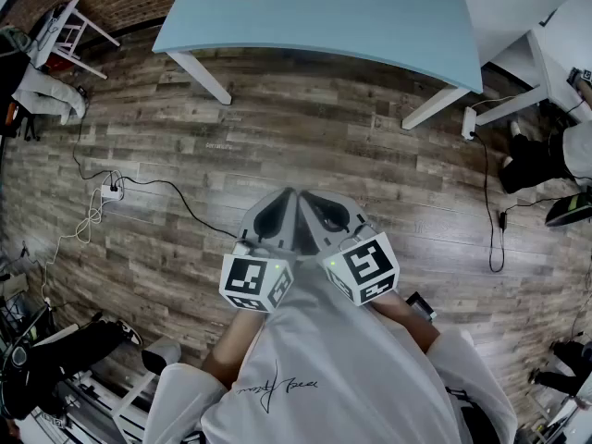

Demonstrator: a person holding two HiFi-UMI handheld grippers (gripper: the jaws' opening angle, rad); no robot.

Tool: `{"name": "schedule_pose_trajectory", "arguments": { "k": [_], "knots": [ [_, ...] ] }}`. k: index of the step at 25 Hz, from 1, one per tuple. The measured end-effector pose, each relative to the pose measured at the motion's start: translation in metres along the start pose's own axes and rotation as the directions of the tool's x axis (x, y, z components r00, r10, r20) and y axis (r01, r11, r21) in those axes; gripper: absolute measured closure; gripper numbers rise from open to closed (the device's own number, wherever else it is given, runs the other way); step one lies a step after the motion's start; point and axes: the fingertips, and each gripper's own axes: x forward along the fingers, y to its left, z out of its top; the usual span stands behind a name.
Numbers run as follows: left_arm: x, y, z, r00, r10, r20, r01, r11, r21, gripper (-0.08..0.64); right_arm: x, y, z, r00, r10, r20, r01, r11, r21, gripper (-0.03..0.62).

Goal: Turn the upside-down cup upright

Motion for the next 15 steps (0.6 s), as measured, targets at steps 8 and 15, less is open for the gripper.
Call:
{"name": "schedule_pose_trajectory", "arguments": {
  "k": [8,15],
  "knots": [
    [0.008,0.001,-0.011,0.999,0.030,-0.037,-0.031,0.999,-0.017,0.552,0.001,-0.006,-0.007,1.000,-0.009,-0.025,0.008,1.000,-0.012,0.574],
    [0.006,0.014,-0.012,0.997,0.069,-0.045,-0.070,0.997,-0.025,0.552,0.014,-0.004,-0.011,0.999,0.024,-0.037,-0.022,0.997,0.069,0.572]
  ]
}}
